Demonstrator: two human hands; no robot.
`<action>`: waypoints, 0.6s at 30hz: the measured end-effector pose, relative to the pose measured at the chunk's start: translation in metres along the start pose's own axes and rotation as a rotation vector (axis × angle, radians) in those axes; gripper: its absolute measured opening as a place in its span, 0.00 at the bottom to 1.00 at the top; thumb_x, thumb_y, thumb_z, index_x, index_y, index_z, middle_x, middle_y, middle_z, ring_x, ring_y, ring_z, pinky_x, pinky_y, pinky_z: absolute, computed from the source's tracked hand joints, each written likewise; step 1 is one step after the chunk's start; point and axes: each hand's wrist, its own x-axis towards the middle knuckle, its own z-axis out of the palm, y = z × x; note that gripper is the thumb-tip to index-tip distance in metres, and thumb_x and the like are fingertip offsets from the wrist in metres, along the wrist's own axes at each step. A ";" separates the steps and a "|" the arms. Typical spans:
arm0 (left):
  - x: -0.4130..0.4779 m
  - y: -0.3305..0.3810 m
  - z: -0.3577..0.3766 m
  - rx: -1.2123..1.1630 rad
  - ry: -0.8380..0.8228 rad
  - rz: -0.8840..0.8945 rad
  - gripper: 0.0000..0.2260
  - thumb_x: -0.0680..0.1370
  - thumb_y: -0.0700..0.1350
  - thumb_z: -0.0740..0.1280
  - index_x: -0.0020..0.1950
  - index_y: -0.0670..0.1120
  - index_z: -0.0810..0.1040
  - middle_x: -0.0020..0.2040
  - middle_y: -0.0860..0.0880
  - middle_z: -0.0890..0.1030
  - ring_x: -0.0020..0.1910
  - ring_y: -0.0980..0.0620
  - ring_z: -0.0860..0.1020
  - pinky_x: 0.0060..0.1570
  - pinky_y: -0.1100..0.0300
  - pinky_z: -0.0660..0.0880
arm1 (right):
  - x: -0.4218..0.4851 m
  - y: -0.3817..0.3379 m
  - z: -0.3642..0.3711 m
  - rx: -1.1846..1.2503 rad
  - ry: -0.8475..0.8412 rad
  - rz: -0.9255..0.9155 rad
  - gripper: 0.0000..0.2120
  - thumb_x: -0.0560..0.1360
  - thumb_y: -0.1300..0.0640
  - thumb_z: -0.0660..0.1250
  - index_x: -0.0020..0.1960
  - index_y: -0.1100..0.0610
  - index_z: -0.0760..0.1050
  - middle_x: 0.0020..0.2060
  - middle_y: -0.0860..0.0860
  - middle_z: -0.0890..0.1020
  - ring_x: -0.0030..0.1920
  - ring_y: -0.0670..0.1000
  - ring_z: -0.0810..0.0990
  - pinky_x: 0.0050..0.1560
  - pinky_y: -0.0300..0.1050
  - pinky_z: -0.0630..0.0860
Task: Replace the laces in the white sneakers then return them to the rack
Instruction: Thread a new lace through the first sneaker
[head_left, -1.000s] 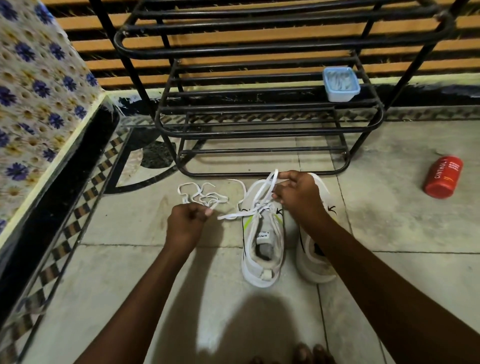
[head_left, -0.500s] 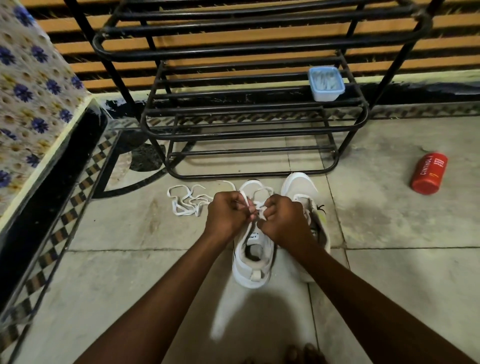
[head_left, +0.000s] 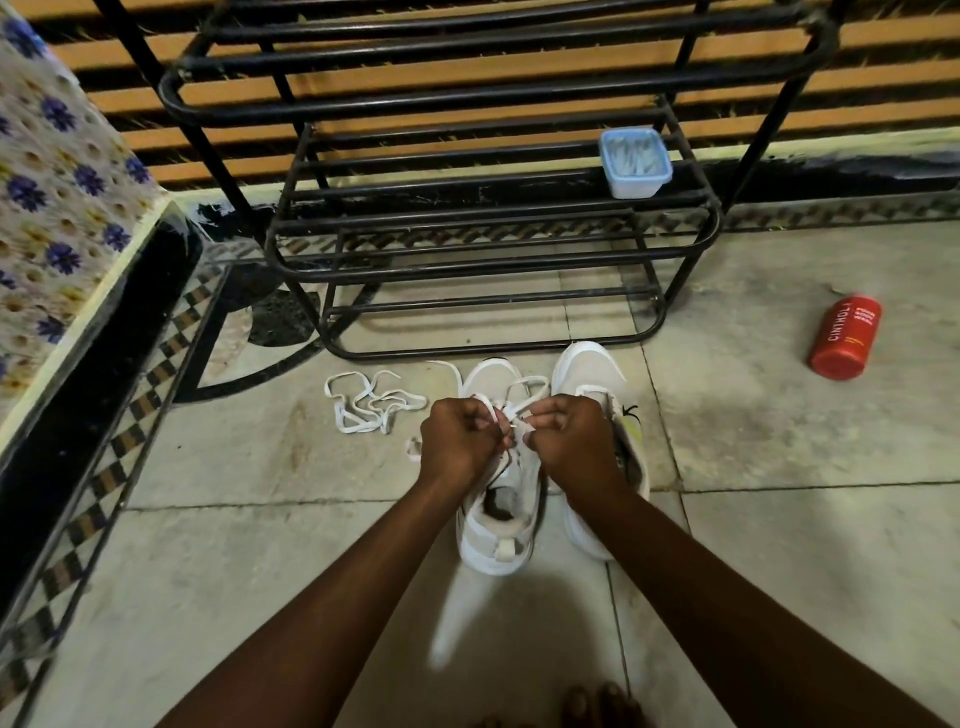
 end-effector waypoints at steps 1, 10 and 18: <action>-0.001 -0.001 0.001 0.006 0.009 0.012 0.17 0.74 0.33 0.73 0.32 0.54 0.84 0.33 0.52 0.86 0.35 0.54 0.86 0.39 0.63 0.81 | 0.000 0.000 0.000 0.006 -0.006 0.003 0.08 0.69 0.70 0.71 0.45 0.60 0.82 0.39 0.53 0.86 0.43 0.52 0.86 0.53 0.55 0.82; -0.003 -0.009 0.000 -0.170 -0.035 0.062 0.07 0.75 0.33 0.74 0.38 0.40 0.84 0.35 0.43 0.86 0.35 0.49 0.85 0.41 0.58 0.81 | 0.000 -0.002 0.000 0.023 -0.021 0.016 0.06 0.70 0.68 0.72 0.45 0.60 0.81 0.39 0.54 0.86 0.43 0.52 0.86 0.53 0.55 0.82; -0.003 -0.007 0.001 -0.010 -0.044 0.169 0.11 0.75 0.34 0.72 0.34 0.44 0.82 0.34 0.48 0.85 0.36 0.50 0.84 0.42 0.51 0.83 | -0.002 -0.002 0.001 -0.027 -0.031 -0.004 0.06 0.69 0.65 0.74 0.45 0.59 0.82 0.39 0.54 0.86 0.45 0.54 0.85 0.54 0.56 0.81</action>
